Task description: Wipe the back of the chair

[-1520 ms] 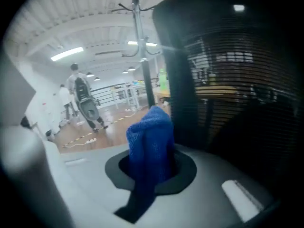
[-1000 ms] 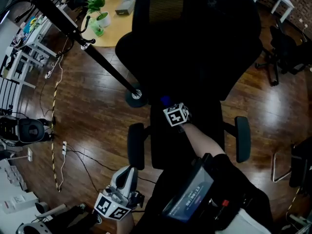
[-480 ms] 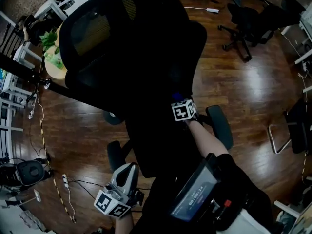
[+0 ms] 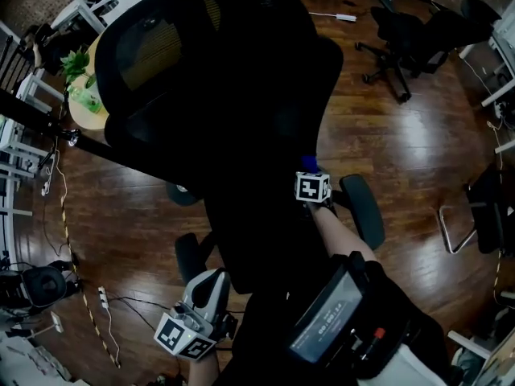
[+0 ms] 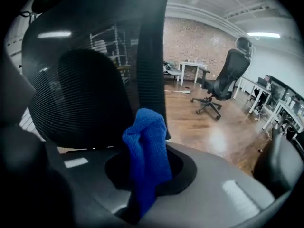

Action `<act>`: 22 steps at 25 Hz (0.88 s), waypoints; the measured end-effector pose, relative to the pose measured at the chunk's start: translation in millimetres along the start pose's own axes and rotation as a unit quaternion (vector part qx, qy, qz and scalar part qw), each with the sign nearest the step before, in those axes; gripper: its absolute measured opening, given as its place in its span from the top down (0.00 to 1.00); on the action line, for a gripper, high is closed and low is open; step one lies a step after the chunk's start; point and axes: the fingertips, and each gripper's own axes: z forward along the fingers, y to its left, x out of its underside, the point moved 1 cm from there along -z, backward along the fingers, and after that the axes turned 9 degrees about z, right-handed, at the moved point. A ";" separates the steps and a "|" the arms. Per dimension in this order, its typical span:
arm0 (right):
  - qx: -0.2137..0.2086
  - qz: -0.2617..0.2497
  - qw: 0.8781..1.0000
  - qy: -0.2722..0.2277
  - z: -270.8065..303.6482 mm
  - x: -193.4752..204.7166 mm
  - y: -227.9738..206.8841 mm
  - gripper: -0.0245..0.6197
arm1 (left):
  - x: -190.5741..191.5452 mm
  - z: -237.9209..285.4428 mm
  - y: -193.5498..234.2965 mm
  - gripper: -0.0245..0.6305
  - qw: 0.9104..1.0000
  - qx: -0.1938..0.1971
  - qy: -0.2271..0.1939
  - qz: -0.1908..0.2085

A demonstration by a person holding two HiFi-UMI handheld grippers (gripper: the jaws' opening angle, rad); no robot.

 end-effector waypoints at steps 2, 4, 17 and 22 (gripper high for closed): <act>-0.016 -0.016 0.999 0.026 8.6 13.1 20.6 0.91 | 3.1 -17.1 3.1 0.96 1.000 -0.028 0.000 0.001; -0.021 -0.025 0.998 0.046 15.6 22.1 42.0 0.91 | 7.2 -36.1 9.4 0.96 0.998 -0.055 -0.003 -0.006; -0.277 -0.084 0.947 0.139 -15.0 121.4 325.0 0.91 | 5.6 -163.6 40.2 0.96 0.974 -0.219 -0.060 -0.026; -0.342 -0.143 0.920 0.130 -41.5 138.4 377.8 0.91 | 8.3 -186.2 43.7 0.96 0.967 -0.243 -0.071 -0.025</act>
